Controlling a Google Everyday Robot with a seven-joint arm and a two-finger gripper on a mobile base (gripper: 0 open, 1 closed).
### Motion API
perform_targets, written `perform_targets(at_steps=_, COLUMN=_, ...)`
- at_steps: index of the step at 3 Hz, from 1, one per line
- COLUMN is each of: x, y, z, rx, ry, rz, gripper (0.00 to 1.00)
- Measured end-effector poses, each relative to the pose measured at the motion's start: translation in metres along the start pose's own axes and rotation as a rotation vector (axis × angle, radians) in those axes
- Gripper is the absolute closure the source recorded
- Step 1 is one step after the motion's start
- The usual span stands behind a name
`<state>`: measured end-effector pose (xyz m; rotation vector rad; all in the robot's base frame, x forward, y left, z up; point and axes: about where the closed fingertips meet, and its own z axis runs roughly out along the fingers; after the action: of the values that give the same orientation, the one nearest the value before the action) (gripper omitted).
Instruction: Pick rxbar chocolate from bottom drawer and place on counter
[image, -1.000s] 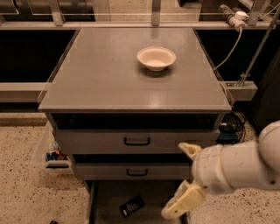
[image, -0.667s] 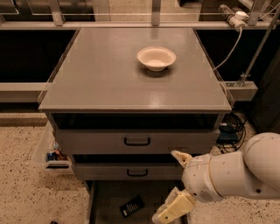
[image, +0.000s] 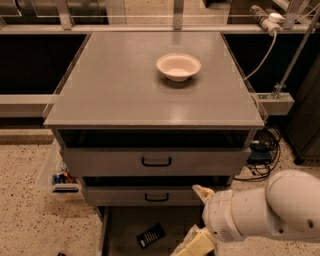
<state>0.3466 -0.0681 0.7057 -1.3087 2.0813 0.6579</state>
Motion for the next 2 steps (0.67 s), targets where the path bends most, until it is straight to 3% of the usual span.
perform_targets(at_steps=1, x=0.043, y=0.0, z=0.054, rx=-0.02, ry=-0.052, rz=0.051, gripper=0.0)
perform_targets(at_steps=2, x=0.078, y=-0.032, z=0.096, rx=0.022, ry=-0.117, rz=0.069, gripper=0.0)
